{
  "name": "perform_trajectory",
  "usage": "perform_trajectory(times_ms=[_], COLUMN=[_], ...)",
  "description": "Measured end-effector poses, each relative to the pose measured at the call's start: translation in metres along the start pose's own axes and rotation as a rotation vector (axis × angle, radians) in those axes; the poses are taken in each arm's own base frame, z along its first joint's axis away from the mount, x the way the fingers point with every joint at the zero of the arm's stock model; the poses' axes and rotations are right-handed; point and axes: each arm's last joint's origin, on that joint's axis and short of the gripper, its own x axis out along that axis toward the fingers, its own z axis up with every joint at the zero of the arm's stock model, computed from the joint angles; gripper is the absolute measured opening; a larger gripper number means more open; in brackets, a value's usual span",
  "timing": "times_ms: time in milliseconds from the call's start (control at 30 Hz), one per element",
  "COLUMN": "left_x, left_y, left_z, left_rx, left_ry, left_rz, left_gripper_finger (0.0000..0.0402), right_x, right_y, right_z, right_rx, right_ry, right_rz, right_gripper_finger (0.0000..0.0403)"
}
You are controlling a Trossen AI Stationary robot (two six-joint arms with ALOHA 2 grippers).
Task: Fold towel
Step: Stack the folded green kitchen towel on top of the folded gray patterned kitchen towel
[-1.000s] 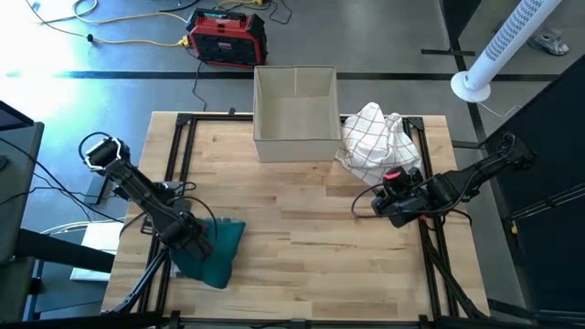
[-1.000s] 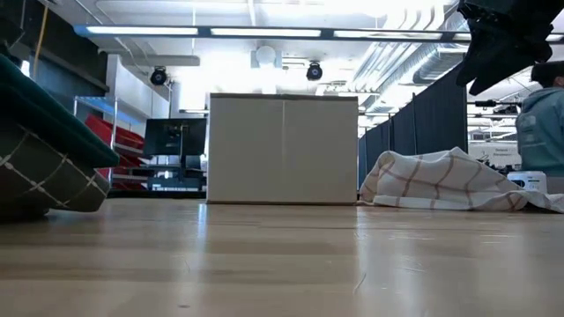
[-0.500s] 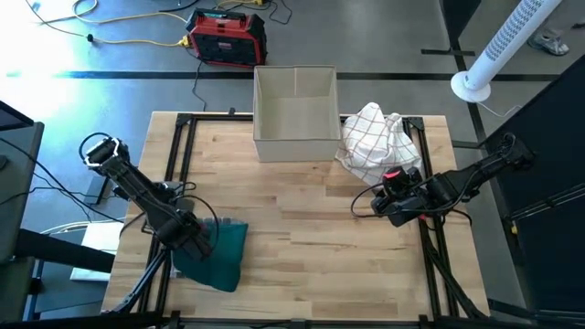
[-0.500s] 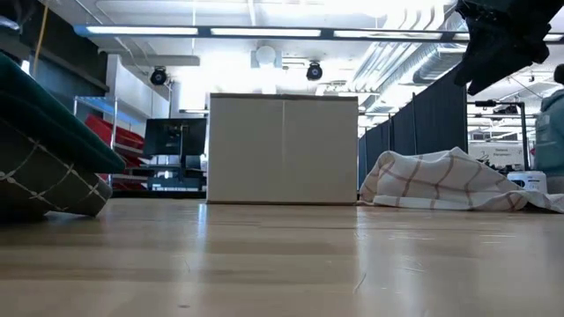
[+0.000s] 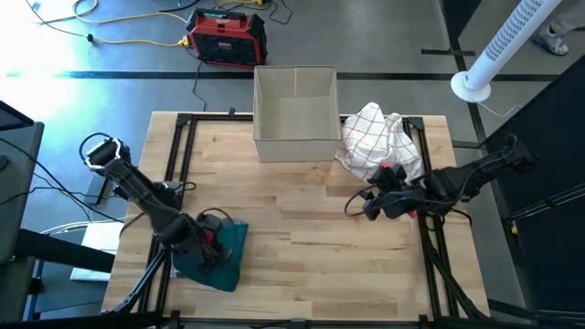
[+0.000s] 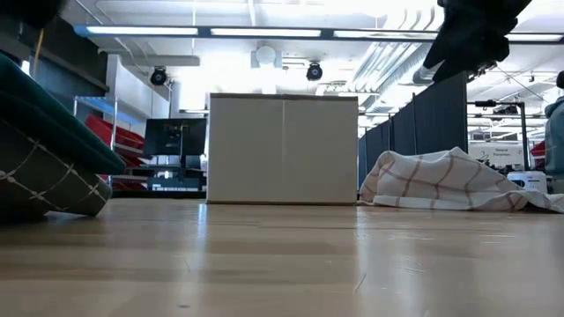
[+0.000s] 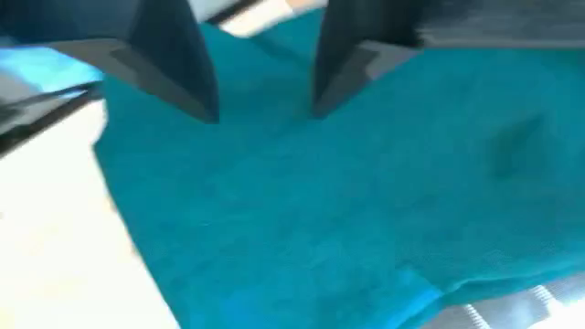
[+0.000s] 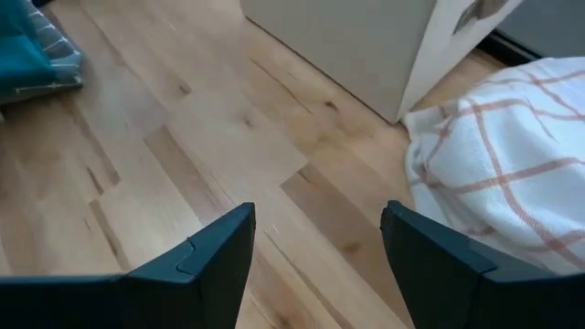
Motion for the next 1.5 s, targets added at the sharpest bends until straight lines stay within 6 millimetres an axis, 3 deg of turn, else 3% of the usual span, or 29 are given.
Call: perform_trajectory(times_ms=[133,333,500,733,900,1000,1067,1400,1500], left_x=[0.023,0.051,0.06,0.019,-0.023,-0.026,-0.016,0.074,0.077], left_y=[0.014,0.042,0.045,0.021,-0.001,-0.013,-0.019,-0.012,-0.011], left_z=[0.002,0.013,0.02,0.021,0.016,0.01,0.005,0.001,0.006], left_rx=[-0.024,-0.211,-0.258,-0.254,-0.181,-0.153,-0.14,-0.151,-0.166], left_ry=[0.002,-0.17,-0.219,-0.194,-0.14,-0.066,-0.035,0.007,0.0], left_rz=[0.082,0.19,0.159,0.115,0.018,-0.089,-0.118,-0.014,0.0], left_gripper_finger=[0.0013,0.0018,0.0003,0.0,0.0,0.0,0.0,0.0,0.0], right_x=[0.002,0.003,0.003,0.003,0.003,0.003,0.003,0.003,0.003], right_y=[-0.001,-0.003,-0.003,-0.003,-0.003,-0.003,-0.003,-0.003,-0.003], right_z=[0.001,0.003,0.003,0.003,0.003,0.003,0.003,0.003,0.003], right_rx=[0.002,0.004,0.004,0.005,-0.003,-0.021,-0.022,-0.042,-0.034], right_ry=[0.02,0.023,0.028,0.029,0.029,0.029,0.026,0.022,0.023], right_rz=[0.004,-0.001,0.002,0.002,0.003,0.003,0.0,-0.007,-0.007], right_gripper_finger=[0.0224,0.0224,0.0224,0.0224,0.0224,0.0224,0.0224,0.0224,0.0224])
